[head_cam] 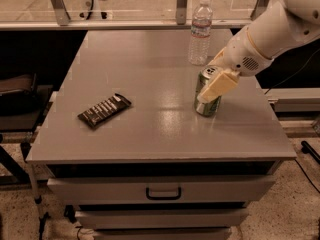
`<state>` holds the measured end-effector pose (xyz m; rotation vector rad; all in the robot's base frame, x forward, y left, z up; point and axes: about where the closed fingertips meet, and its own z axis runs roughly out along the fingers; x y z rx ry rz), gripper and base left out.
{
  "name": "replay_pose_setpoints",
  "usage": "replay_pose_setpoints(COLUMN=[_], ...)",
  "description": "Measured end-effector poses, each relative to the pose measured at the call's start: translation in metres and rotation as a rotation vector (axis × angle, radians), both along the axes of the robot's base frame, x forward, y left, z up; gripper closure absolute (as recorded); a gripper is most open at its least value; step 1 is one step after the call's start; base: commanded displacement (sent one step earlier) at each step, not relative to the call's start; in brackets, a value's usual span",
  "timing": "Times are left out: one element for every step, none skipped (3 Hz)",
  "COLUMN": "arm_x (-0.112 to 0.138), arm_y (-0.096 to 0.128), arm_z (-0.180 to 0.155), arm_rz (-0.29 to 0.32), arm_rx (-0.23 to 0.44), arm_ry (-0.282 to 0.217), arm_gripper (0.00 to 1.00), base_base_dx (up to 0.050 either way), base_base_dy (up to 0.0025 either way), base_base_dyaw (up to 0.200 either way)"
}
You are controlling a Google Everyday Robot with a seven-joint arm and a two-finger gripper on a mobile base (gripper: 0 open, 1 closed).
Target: Move green can near rxbar chocolate
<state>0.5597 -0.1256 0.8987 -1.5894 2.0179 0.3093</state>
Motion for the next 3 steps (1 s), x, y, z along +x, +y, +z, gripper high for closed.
replay_pose_setpoints(arm_x=[0.0, 0.004, 0.01], arm_y=[0.002, 0.008, 0.024], arm_z=[-0.002, 0.013, 0.044], arm_rz=[0.014, 0.023, 0.042], arm_rx=[0.004, 0.062, 0.122], arm_ry=[0.006, -0.025, -0.086], arm_gripper=[0.63, 0.87, 1.0], base_base_dx=[0.0, 0.0, 0.0], base_base_dy=[0.0, 0.0, 0.0], base_base_dyaw=[0.0, 0.0, 0.0])
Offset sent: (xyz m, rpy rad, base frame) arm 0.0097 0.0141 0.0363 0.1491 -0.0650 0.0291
